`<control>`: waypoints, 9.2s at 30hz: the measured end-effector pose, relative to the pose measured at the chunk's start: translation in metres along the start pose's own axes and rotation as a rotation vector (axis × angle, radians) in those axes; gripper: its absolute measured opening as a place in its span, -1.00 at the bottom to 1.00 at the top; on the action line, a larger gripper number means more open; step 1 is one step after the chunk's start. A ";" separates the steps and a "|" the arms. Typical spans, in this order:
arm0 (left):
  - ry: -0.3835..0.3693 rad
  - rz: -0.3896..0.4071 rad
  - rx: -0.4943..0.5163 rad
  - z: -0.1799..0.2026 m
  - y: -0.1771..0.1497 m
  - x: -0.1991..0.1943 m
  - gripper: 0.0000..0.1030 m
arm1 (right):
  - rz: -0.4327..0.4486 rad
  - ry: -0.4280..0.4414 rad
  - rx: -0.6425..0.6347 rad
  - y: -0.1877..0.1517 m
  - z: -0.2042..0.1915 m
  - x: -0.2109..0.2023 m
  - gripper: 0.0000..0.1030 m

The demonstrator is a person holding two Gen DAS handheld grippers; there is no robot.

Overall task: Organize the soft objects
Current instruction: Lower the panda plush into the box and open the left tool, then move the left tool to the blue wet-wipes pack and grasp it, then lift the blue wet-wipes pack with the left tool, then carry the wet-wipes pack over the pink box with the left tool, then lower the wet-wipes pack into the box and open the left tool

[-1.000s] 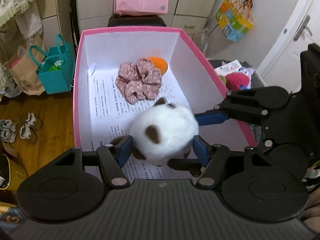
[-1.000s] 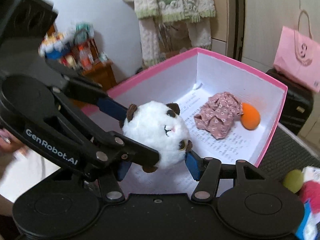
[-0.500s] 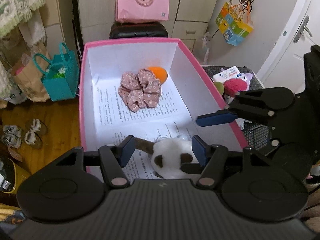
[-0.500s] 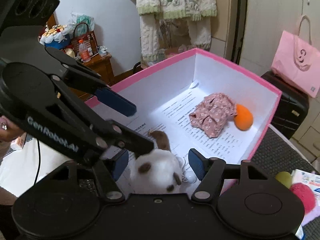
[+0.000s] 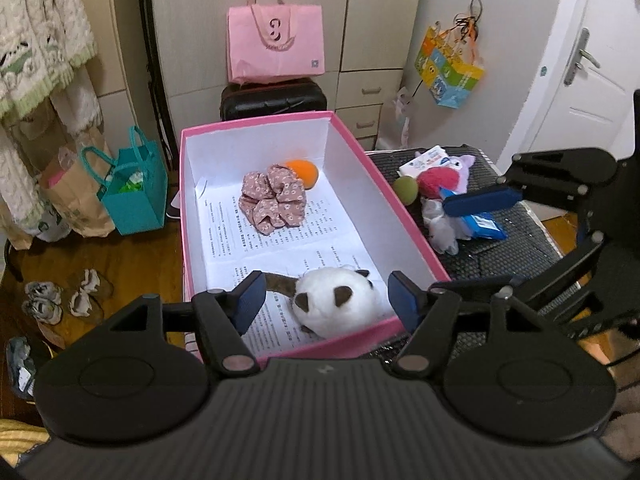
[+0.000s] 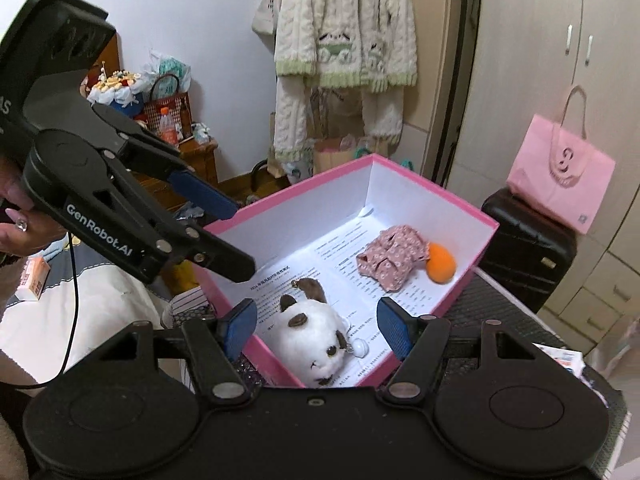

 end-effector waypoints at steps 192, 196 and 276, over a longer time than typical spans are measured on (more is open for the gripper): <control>-0.277 0.045 -0.009 0.173 -0.070 0.047 -0.40 | 0.002 -0.140 0.594 -0.172 0.077 -0.109 0.21; -0.281 0.026 -0.042 0.151 -0.077 0.030 -0.40 | -0.054 -0.112 0.557 -0.159 0.054 -0.099 0.22; -0.091 0.067 0.172 0.015 0.002 -0.029 -0.04 | 0.032 -0.015 0.186 0.013 0.007 -0.025 0.02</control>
Point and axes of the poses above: each gripper's, at about its wrist camera, not at the fingertips, and x roughly the way its jaws point, z to its right, y to its top, the point moved 7 cm from there along x, roughly the way its jaws point, and after that the axes turned 14 degrees about z, right-handed, at the moved point
